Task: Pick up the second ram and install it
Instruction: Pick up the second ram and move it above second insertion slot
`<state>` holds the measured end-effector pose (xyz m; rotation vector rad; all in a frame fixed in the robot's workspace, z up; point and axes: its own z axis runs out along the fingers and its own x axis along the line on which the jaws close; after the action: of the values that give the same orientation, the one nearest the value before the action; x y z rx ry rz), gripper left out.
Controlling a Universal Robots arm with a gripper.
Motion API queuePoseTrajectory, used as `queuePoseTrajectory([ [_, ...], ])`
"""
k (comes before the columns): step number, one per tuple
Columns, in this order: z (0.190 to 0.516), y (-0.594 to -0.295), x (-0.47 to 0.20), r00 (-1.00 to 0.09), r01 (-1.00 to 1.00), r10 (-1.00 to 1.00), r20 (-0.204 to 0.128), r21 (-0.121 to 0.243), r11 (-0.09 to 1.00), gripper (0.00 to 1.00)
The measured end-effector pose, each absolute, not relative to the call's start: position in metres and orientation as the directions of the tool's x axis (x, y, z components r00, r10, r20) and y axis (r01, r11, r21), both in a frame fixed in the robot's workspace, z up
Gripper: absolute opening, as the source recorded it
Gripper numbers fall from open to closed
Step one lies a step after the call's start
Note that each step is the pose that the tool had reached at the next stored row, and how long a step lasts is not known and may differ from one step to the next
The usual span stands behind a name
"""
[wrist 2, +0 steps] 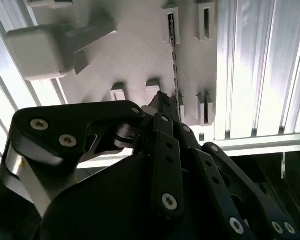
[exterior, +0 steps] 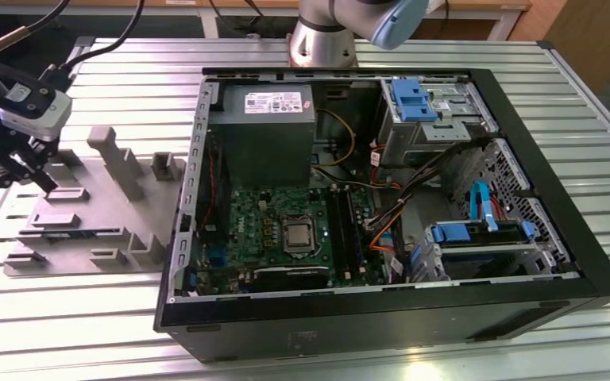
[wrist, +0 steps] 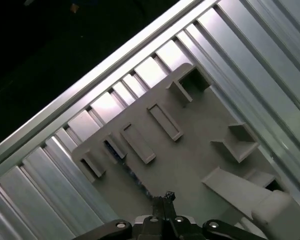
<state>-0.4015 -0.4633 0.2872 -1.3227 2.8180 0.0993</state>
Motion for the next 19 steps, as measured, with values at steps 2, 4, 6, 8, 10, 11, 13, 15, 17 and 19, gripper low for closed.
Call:
queuePoseTrajectory([
  [2, 0.2862, -0.4633, -0.4015, -0.611, -0.792, -0.79, -0.052, 0.046, 0.609, 0.11],
  [4, 0.2853, -0.4633, -0.4015, -0.581, -0.814, -0.812, -0.051, 0.046, 0.58, 0.11],
  [6, 0.2842, -0.4633, -0.4015, -0.552, -0.834, -0.832, -0.052, 0.046, 0.55, 0.11],
  [8, 0.2832, -0.4633, -0.4015, -0.521, -0.853, -0.852, -0.051, 0.046, 0.519, 0.11],
  [10, 0.282, -0.4633, -0.4015, -0.489, -0.872, -0.871, -0.051, 0.046, 0.487, 0.11],
  [11, 0.2815, -0.4633, -0.4015, -0.473, -0.881, -0.879, -0.052, 0.046, 0.471, 0.11],
  [13, 0.2805, -0.4633, -0.4015, -0.441, -0.897, -0.896, -0.051, 0.046, 0.439, 0.11],
  [15, 0.2794, -0.4633, -0.4015, -0.409, -0.912, -0.911, -0.051, 0.046, 0.407, 0.11],
  [17, 0.2783, -0.4633, -0.4015, -0.375, -0.927, -0.926, -0.052, 0.046, 0.373, 0.11],
  [19, 0.2773, -0.4633, -0.4015, -0.341, -0.94, -0.939, -0.051, 0.046, 0.339, 0.11],
])
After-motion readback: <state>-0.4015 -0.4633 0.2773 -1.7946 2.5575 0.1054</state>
